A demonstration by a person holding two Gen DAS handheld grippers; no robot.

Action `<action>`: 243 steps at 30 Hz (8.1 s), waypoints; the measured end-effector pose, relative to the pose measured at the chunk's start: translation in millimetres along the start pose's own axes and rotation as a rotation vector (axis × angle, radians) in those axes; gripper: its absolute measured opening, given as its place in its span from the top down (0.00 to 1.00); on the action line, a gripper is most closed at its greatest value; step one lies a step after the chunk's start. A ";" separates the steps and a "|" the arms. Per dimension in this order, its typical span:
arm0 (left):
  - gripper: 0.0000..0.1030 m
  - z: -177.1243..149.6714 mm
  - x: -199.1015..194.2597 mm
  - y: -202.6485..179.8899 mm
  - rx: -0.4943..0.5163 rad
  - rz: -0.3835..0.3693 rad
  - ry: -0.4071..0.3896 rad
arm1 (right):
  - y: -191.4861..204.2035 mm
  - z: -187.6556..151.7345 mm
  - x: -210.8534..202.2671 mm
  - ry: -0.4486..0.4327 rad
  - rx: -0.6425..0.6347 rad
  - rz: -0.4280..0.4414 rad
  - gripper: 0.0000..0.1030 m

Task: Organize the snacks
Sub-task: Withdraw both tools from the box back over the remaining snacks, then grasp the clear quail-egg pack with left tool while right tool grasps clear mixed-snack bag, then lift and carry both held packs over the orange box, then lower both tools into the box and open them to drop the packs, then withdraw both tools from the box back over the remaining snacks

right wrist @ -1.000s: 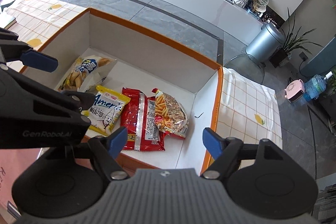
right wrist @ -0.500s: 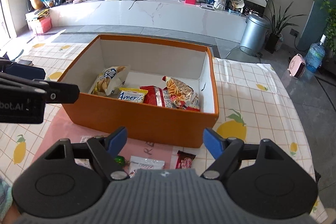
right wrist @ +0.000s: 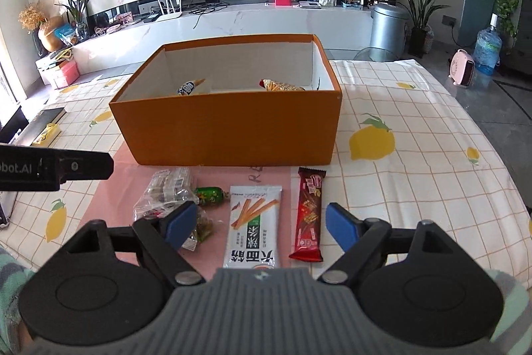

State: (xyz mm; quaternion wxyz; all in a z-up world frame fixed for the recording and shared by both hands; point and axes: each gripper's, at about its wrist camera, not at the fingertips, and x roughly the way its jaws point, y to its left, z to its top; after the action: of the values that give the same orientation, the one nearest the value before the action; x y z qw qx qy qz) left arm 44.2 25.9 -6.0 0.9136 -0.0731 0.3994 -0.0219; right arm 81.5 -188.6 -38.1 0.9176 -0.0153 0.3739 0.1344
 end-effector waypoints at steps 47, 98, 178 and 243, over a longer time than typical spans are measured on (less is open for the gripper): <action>0.14 17.3 122.1 8.0 -0.147 0.042 0.219 | 28.5 5.0 93.6 0.060 -0.073 0.155 0.53; 0.38 -7.7 62.7 55.4 -0.139 0.015 0.127 | 61.3 -15.2 105.0 0.365 0.011 0.139 0.43; 0.38 135.1 134.8 -9.8 0.174 -0.093 0.149 | 0.5 182.7 163.4 0.267 -0.391 0.075 0.65; 0.15 103.2 -7.9 -11.5 0.136 -0.037 0.000 | 21.1 153.9 57.2 0.255 -0.239 0.105 0.24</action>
State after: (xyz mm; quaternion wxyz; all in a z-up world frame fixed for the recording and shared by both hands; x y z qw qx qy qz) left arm 114.7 27.3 70.7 0.9158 -0.0181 0.3957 -0.0657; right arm 220.2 -135.0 34.8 0.8461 -0.1214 0.4688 0.2226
